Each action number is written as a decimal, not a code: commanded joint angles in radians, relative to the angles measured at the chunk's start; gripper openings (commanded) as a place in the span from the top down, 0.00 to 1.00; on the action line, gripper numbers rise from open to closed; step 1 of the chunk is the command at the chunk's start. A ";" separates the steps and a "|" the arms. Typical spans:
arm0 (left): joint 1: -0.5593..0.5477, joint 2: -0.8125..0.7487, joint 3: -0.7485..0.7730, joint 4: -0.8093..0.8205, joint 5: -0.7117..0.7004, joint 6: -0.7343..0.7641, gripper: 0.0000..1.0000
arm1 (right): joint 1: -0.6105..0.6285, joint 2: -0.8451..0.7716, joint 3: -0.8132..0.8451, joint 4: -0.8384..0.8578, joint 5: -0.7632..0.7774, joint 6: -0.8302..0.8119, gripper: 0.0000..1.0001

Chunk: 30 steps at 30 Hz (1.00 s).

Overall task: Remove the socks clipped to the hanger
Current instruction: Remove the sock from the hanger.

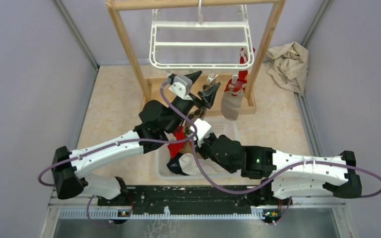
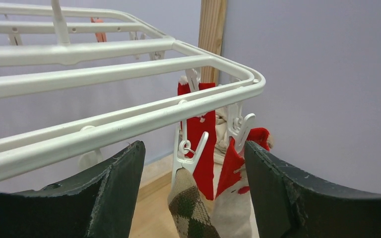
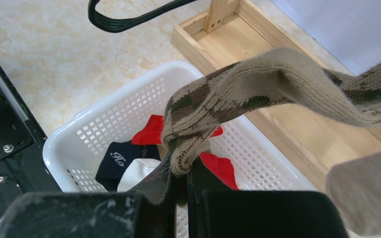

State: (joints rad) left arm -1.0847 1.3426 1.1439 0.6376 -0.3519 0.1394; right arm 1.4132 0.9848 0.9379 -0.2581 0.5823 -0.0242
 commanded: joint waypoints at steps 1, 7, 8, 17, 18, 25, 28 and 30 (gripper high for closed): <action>-0.007 0.014 -0.005 0.074 0.042 0.080 0.20 | 0.024 0.002 0.060 0.024 0.027 0.003 1.00; -0.003 0.040 0.034 0.037 0.039 0.107 0.17 | 0.043 0.001 0.068 0.012 0.043 -0.003 1.00; -0.001 0.046 0.041 0.025 0.044 0.104 0.17 | 0.046 0.002 0.067 0.011 0.046 -0.004 1.00; 0.011 0.077 0.075 -0.003 0.054 0.105 0.17 | 0.065 0.011 0.078 0.010 0.052 -0.010 1.00; 0.012 0.080 0.080 -0.007 0.054 0.105 0.18 | 0.067 0.011 0.078 0.009 0.053 -0.010 1.00; 0.037 0.101 0.094 -0.019 0.066 0.084 0.24 | 0.078 0.012 0.076 0.006 0.060 -0.010 1.00; 0.048 0.099 0.095 -0.019 0.081 0.070 0.26 | 0.079 0.012 0.073 0.006 0.060 -0.007 1.00; 0.052 0.098 0.097 -0.018 0.084 0.067 0.27 | 0.081 0.014 0.071 0.006 0.060 -0.004 1.00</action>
State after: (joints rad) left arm -1.0431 1.4300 1.2106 0.6205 -0.2935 0.2127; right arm 1.4773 0.9882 0.9649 -0.2707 0.6323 -0.0235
